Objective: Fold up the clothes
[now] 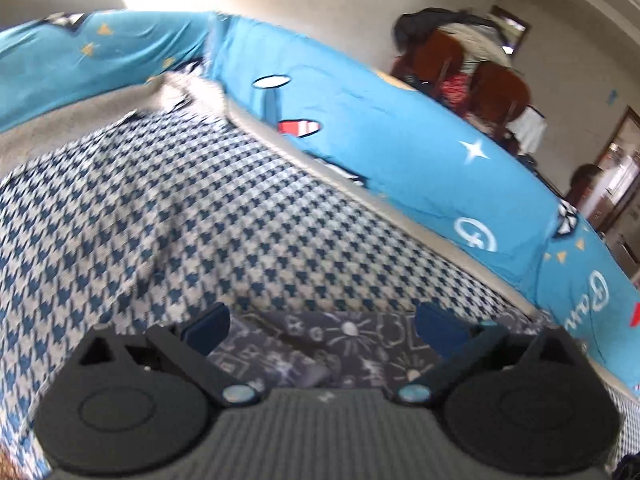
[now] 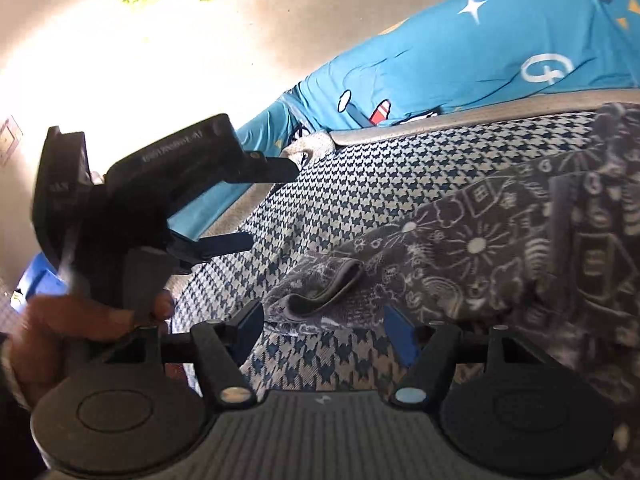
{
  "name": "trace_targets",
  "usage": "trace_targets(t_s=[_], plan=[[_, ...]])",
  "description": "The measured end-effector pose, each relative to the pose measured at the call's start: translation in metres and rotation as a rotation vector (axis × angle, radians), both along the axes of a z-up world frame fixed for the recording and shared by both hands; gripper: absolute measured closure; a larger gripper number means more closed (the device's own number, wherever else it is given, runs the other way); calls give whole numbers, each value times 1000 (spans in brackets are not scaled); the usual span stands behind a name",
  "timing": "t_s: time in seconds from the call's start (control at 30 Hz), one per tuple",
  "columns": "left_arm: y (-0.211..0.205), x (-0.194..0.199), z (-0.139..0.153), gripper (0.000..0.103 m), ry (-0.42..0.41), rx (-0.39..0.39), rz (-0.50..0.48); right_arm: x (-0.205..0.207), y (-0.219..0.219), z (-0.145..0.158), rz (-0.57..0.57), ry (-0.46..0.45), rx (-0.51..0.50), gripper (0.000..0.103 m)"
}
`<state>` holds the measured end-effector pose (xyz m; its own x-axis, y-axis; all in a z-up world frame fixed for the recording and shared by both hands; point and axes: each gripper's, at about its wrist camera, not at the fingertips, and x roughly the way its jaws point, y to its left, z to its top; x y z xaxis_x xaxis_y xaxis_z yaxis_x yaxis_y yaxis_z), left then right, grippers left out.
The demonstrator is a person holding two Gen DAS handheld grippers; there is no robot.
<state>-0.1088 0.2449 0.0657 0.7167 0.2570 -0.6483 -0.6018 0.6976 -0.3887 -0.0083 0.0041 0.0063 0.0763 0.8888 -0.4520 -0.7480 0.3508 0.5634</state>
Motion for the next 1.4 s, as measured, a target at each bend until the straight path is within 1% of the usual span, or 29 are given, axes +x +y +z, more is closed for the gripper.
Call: trace_targets(t_s=[0.07, 0.2, 0.3, 0.37, 0.47, 0.5, 0.53, 0.57, 0.6, 0.67, 0.7, 0.87, 0.9, 0.93, 0.97, 1.0, 1.03, 1.17, 1.33, 1.4], plan=[[8, -5, 0, 0, -6, -19, 32, 4, 12, -6, 7, 19, 11, 39], [20, -15, 4, 0, -39, -32, 102, 13, 37, -10, 1, 24, 30, 39], [28, -21, 6, 0, -61, -45, 145, 18, 59, -16, 2, 33, 5, 39], [32, -24, 7, 0, -71, -57, 163, 18, 73, -22, 5, 9, -32, 39], [36, -27, 6, 0, -79, -70, 178, 18, 87, -30, 0, 2, -57, 39], [37, -27, 6, 0, -80, -72, 181, 18, 89, -31, 1, 5, -55, 41], [38, -27, 6, 0, -80, -73, 181, 18, 92, -32, 5, 0, -54, 45], [39, -27, 5, 0, -80, -74, 182, 17, 96, -32, 6, -11, -62, 54], [39, -26, 5, 0, -81, -76, 182, 16, 101, -32, 4, -25, -78, 60], [39, -25, 5, 0, -85, -79, 184, 15, 107, -34, 5, -30, -89, 82], [39, -25, 5, 0, -87, -80, 186, 15, 109, -34, 10, -23, -86, 84], [37, -27, 6, 0, -96, -83, 191, 15, 110, -34, -10, 1, -88, 83], [36, -27, 6, 0, -97, -83, 192, 15, 108, -34, -20, 3, -79, 81], [36, -28, 6, 0, -97, -83, 192, 16, 106, -33, -26, 7, -67, 69], [35, -27, 6, 0, -98, -84, 192, 17, 105, -33, -33, 12, -55, 55], [35, -27, 6, 0, -99, -86, 192, 18, 103, -32, -40, 17, -41, 51], [35, -27, 6, 0, -99, -87, 191, 18, 102, -31, -49, 18, -32, 49], [34, -24, 5, 0, -98, -91, 188, 20, 110, -33, -38, 44, -38, 49], [36, -26, 6, 0, -101, -88, 195, 13, 119, -42, -26, 15, -69, 49], [36, -26, 6, 0, -100, -90, 199, 10, 120, -43, -23, -1, -77, 56]])
